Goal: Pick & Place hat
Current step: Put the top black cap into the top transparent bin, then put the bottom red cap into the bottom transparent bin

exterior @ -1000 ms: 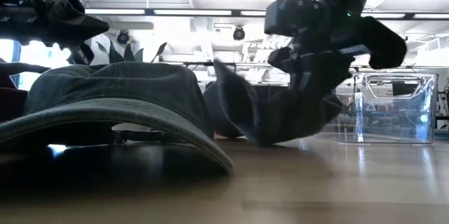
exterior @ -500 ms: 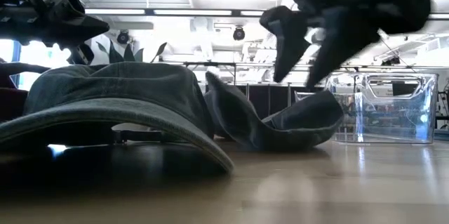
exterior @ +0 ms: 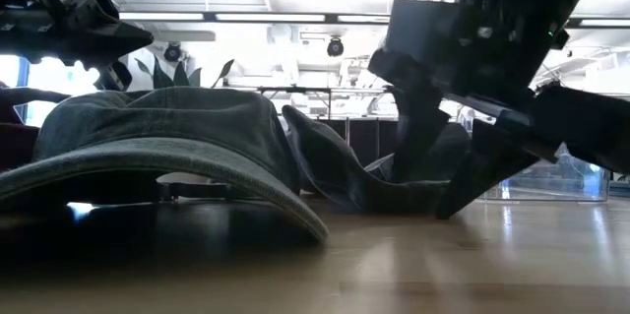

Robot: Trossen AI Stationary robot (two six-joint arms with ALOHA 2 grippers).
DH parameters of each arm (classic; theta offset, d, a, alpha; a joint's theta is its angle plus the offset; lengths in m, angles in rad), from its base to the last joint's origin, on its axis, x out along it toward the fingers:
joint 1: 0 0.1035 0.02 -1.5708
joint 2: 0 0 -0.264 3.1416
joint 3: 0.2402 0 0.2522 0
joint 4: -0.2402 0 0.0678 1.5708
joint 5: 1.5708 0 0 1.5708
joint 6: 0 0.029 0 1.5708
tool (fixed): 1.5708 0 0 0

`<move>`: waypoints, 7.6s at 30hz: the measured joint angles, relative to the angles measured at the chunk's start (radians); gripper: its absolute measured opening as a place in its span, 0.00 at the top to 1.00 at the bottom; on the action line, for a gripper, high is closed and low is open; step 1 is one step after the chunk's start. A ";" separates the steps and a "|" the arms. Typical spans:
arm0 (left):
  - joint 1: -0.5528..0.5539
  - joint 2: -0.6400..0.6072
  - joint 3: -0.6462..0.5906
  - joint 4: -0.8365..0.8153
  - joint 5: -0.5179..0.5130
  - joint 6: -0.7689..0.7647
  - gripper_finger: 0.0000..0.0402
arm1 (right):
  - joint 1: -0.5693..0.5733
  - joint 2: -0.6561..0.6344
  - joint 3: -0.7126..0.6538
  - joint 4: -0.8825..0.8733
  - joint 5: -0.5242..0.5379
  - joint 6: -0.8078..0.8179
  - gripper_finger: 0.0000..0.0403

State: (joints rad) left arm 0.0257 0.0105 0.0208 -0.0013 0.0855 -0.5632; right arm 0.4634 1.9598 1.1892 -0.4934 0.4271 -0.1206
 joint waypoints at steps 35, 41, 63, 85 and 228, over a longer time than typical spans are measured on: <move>0.000 0.000 0.000 0.000 0.002 -0.018 1.00 | -0.390 -0.507 0.598 -0.773 -0.040 -0.018 0.99; 0.000 0.000 0.000 0.000 0.002 -0.018 1.00 | -0.471 -0.633 0.602 -0.833 0.011 -0.002 0.99; 0.000 0.000 0.000 -0.001 0.003 -0.018 1.00 | -0.652 -0.664 0.201 -0.971 0.018 0.141 0.98; 0.000 0.000 0.000 -0.001 0.002 -0.018 1.00 | -0.705 -0.663 0.092 -0.839 0.182 0.111 0.96; -0.439 1.370 1.255 -1.550 -0.720 -0.188 0.98 | 0.028 -0.195 0.006 0.218 0.156 0.206 0.75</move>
State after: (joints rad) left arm -0.4133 1.3805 1.2760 -1.5518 -0.6349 -0.7510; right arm 0.4911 1.7653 1.1957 -0.2759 0.5834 0.0856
